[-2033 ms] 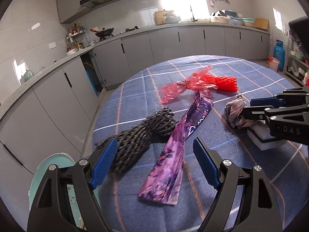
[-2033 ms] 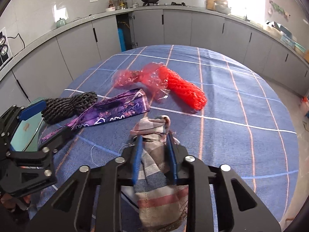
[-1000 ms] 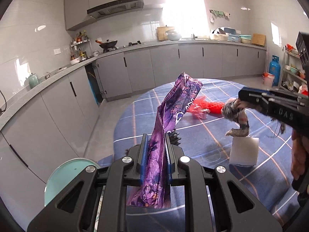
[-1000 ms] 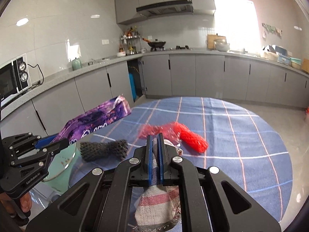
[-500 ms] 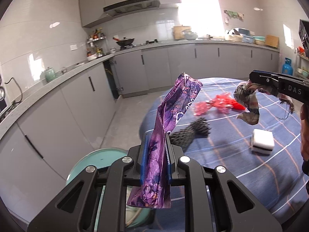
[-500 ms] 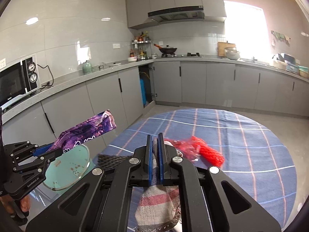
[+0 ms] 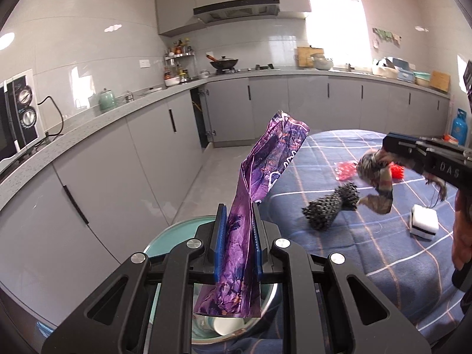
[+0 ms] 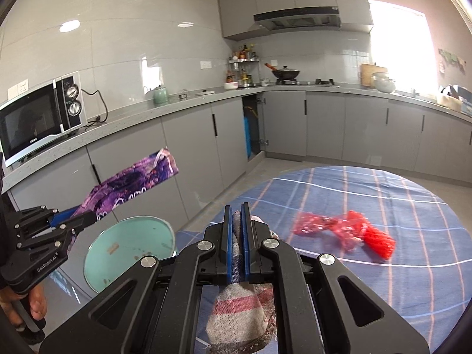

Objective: Collect trash
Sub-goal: 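Carry the purple wrapper and striped cloth over the teal bin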

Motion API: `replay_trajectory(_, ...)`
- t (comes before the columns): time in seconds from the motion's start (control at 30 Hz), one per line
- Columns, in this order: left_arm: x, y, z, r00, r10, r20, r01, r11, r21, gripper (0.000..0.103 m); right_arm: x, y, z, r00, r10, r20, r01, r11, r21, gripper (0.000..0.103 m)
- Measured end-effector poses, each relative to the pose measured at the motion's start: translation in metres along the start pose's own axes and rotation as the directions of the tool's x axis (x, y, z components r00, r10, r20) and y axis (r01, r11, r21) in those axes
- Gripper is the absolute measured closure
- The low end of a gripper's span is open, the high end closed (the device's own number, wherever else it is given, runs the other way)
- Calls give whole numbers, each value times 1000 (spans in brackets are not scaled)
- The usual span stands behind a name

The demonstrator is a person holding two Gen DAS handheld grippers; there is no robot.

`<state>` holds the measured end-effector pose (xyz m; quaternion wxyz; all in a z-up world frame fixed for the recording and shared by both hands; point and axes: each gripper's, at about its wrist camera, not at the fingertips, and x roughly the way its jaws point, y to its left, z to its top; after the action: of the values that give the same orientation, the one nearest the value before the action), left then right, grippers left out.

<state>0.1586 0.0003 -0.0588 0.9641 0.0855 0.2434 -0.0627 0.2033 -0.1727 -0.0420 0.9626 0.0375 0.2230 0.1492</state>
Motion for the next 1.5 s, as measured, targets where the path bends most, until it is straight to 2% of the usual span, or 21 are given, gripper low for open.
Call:
replay_trajectory(0.87, -2, 76, -13, 990, 139, -24, -141, 987, -82, 87, 52, 83, -4, 988, 137, -66, -143, 986, -91, 97)
replay_trajectory(1.5, 5, 95, -20, 976, 209, -58, -214, 971, -104, 87, 70, 104, -10, 980, 179, -91, -188, 976, -112, 97)
